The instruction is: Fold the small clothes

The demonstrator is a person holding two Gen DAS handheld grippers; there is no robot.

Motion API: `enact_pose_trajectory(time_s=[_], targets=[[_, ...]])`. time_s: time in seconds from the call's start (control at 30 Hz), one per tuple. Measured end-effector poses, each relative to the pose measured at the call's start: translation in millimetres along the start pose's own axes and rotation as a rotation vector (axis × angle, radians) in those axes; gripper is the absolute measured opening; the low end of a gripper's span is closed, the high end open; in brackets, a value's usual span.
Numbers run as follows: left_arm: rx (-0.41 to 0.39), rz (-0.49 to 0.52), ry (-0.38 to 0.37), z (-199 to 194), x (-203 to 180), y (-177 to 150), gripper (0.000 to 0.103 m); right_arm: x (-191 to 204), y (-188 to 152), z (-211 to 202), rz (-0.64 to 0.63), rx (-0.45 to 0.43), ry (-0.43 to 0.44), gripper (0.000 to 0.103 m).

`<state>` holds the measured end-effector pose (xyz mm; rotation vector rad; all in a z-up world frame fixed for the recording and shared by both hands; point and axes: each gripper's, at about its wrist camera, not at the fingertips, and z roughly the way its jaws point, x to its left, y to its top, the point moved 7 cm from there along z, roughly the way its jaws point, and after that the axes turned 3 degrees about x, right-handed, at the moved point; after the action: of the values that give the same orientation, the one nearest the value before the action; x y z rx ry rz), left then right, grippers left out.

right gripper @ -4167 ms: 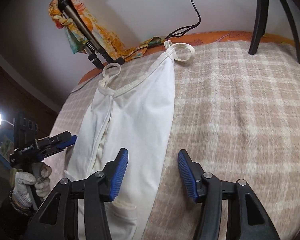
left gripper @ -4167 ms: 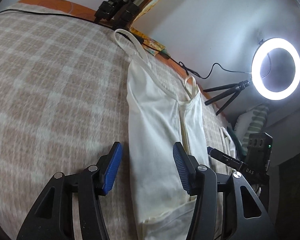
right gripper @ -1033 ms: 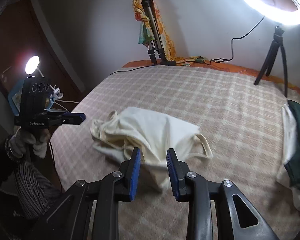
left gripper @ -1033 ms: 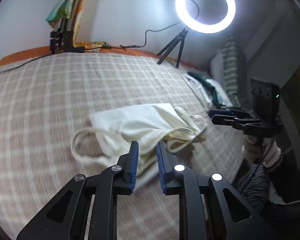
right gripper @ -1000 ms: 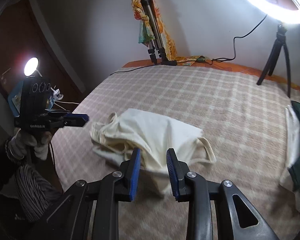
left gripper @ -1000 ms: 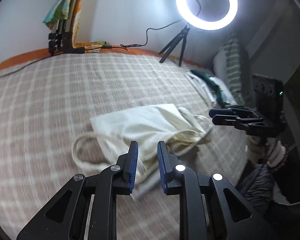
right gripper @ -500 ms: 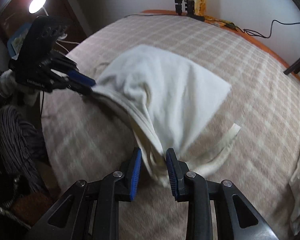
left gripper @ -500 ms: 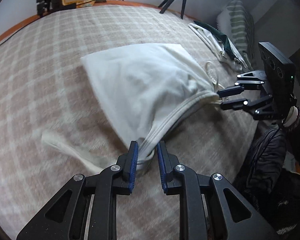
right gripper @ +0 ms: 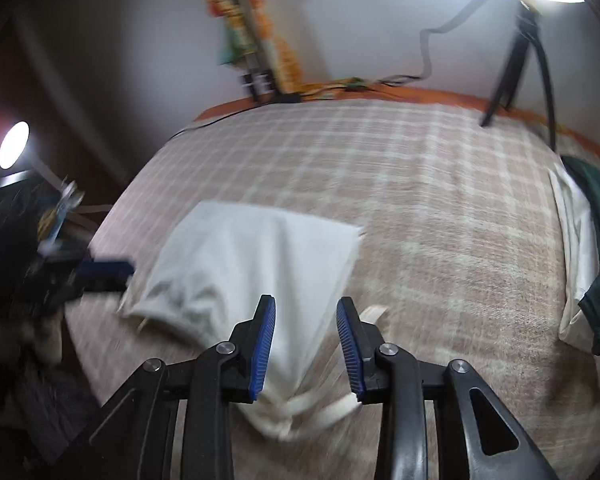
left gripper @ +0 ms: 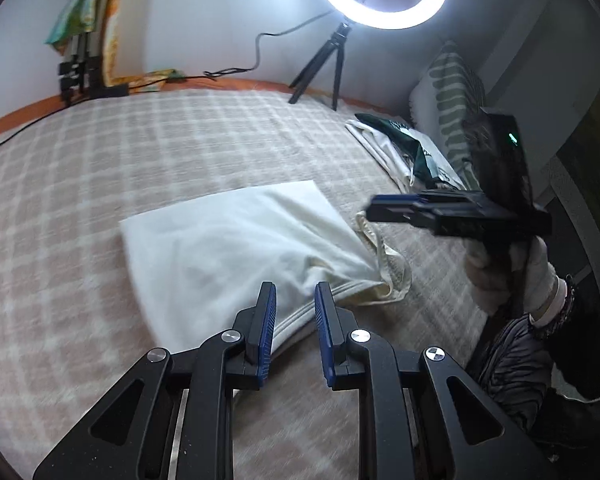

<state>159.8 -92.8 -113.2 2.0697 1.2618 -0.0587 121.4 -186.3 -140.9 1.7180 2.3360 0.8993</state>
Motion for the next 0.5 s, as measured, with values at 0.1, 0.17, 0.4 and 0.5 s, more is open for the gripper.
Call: enact_pose_trajectory(time_s=[0.1, 0.17, 0.4, 0.5], targets=[[0.036, 0.056, 0.03, 25, -10, 1, 0.018, -20, 8, 23, 0.127, 0.024, 0.04, 0.034], [0.071, 0.072, 0.036, 38, -12, -6, 0.018, -26, 9, 38, 0.155, 0.039, 0.045, 0.034], [0.104, 0.086, 0.035, 45, -15, -32, 0.018, -29, 20, 55, 0.103, 0.045, -0.063, 0.022], [0.088, 0.068, 0.037, 27, -16, -36, 0.018, -36, 25, 51, 0.125, 0.026, -0.089, 0.027]])
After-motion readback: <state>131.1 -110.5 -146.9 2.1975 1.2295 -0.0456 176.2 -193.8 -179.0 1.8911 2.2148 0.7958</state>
